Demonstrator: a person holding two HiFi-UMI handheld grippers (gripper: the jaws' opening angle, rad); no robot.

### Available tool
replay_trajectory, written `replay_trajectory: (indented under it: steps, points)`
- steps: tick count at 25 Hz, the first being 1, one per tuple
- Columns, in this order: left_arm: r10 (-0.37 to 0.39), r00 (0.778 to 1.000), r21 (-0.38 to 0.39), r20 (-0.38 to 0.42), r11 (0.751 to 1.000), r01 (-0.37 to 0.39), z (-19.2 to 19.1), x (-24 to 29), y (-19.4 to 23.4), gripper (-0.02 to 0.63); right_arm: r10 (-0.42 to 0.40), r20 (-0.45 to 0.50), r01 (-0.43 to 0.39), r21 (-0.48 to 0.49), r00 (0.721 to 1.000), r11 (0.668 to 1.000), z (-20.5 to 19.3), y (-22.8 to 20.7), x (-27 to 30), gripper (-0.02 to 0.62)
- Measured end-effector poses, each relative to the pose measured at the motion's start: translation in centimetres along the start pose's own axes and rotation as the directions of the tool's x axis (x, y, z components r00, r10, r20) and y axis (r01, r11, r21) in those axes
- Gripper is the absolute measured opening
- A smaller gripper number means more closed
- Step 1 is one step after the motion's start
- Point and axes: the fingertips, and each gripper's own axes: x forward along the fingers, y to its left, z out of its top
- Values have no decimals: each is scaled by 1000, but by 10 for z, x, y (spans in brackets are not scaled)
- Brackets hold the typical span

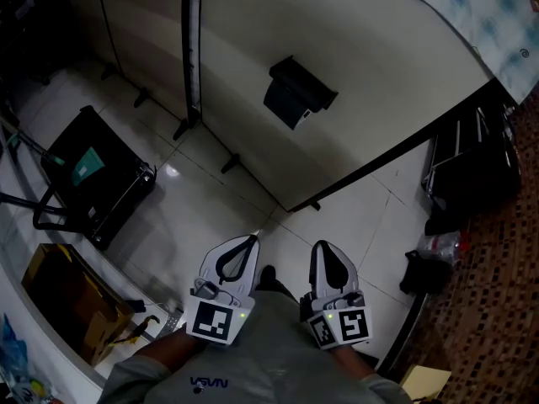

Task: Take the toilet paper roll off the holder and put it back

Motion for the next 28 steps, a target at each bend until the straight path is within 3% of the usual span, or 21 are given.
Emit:
replay_trajectory:
  steps: [5,18,28]
  points:
    - [35,999,32,-9,999,-35,-3,1,-13,6,-15,34,14,25,999,1000,4,-20,-15,0]
    - [-8,998,86,-64,996,13,-10,41,-82,6,29,13,-30,32,999,999,-12,-63,-49,0]
    - [-12,997,99,-71,995,19,-12,45,-102,8,39,9,-39,41,999,998,-14,-76,-61,0]
